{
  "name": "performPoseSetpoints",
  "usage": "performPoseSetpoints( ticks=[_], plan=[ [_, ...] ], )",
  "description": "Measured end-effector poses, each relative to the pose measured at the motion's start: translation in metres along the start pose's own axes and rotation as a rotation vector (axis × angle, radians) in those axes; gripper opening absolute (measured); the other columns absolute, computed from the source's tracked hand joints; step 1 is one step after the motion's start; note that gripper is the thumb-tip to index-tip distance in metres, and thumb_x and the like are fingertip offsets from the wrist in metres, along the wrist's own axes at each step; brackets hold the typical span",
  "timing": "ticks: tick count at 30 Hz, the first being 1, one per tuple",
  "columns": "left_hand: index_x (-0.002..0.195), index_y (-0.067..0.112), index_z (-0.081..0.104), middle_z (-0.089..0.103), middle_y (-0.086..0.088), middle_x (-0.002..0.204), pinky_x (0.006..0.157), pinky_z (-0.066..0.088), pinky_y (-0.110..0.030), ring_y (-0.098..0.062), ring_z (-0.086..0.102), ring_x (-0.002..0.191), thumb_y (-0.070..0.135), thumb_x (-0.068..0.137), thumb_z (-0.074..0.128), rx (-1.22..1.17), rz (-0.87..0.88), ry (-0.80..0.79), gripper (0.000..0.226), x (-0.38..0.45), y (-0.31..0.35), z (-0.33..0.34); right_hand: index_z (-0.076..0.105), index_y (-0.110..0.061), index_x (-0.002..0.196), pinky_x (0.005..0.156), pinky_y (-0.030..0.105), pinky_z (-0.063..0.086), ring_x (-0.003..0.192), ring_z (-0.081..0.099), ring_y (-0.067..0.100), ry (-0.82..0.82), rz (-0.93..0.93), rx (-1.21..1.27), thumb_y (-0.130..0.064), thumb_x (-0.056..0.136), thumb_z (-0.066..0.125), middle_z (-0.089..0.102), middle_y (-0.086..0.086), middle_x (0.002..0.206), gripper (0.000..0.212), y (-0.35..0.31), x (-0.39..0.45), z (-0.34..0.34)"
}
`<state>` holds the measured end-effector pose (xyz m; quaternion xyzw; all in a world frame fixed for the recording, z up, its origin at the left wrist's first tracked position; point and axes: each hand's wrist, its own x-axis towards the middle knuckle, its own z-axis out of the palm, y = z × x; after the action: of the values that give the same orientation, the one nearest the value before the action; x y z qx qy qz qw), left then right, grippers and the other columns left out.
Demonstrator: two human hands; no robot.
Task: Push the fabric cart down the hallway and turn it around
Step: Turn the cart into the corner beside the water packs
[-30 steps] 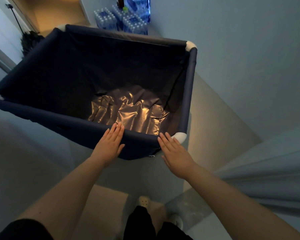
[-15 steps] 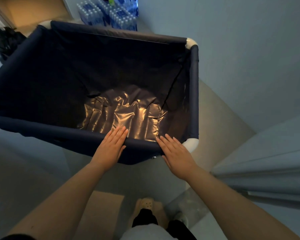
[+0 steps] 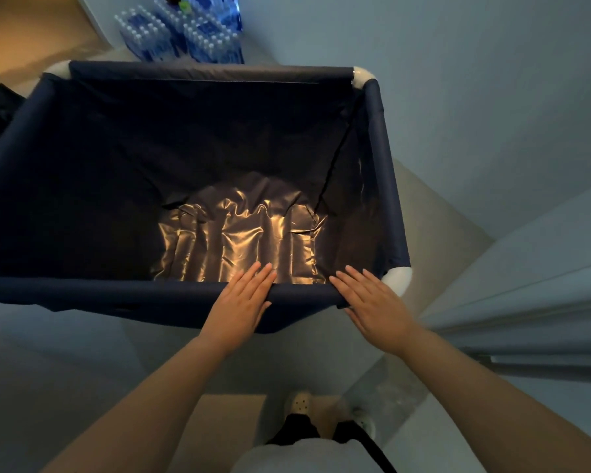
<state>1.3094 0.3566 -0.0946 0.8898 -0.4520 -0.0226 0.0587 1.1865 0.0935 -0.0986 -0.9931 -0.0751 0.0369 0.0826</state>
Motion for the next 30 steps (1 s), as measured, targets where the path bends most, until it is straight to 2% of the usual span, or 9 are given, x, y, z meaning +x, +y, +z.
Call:
performPoseSetpoints(
  ticks=[5, 9, 16, 21, 30],
  plan=[
    [0.139, 0.007, 0.036, 0.040, -0.010, 0.144, 0.111, 0.020, -0.046, -0.025, 0.030, 0.135, 0.029, 0.095, 0.039, -0.018, 0.004, -0.010, 0.049, 0.016, 0.031, 0.007, 0.023, -0.017, 0.143, 0.115, 0.039, 0.016, 0.137, 0.027, 0.022, -0.001, 0.042, -0.019, -0.035, 0.095, 0.029, 0.041, 0.006, 0.145, 0.052, 0.029, -0.021, -0.005],
    [0.140, 0.008, 0.034, 0.037, -0.009, 0.146, 0.112, 0.018, -0.045, -0.024, 0.027, 0.136, 0.027, 0.094, 0.042, -0.041, 0.023, -0.010, 0.051, 0.030, 0.060, 0.011, 0.027, -0.014, 0.143, 0.114, 0.041, 0.018, 0.137, 0.028, 0.024, -0.002, 0.062, -0.018, -0.031, 0.095, 0.039, 0.042, 0.008, 0.144, 0.052, 0.052, -0.039, -0.011],
    [0.140, 0.007, 0.034, 0.039, -0.009, 0.145, 0.110, 0.019, -0.043, -0.025, 0.031, 0.135, 0.023, 0.093, 0.053, -0.066, 0.060, -0.004, 0.053, 0.060, 0.108, 0.013, 0.034, -0.010, 0.140, 0.112, 0.044, 0.022, 0.134, 0.033, 0.027, 0.004, 0.146, -0.023, -0.032, 0.092, 0.031, 0.046, 0.010, 0.141, 0.053, 0.089, -0.069, -0.020],
    [0.140, 0.007, 0.034, 0.039, -0.009, 0.145, 0.110, 0.018, -0.043, -0.025, 0.031, 0.135, 0.022, 0.093, 0.053, -0.068, 0.092, -0.021, 0.053, 0.081, 0.137, 0.015, 0.036, -0.009, 0.139, 0.111, 0.045, 0.024, 0.133, 0.035, 0.028, 0.029, 0.178, -0.025, -0.022, 0.091, 0.054, 0.048, 0.012, 0.139, 0.052, 0.116, -0.091, -0.024],
    [0.144, 0.012, 0.024, 0.030, -0.005, 0.150, 0.113, 0.006, -0.036, -0.021, 0.020, 0.139, 0.025, 0.097, 0.044, -0.062, 0.184, -0.058, 0.053, 0.117, 0.172, 0.022, 0.041, -0.008, 0.137, 0.111, 0.044, 0.022, 0.132, 0.037, 0.029, 0.063, 0.268, -0.035, -0.020, 0.088, 0.060, 0.050, 0.012, 0.137, 0.054, 0.146, -0.126, -0.030]
  ],
)
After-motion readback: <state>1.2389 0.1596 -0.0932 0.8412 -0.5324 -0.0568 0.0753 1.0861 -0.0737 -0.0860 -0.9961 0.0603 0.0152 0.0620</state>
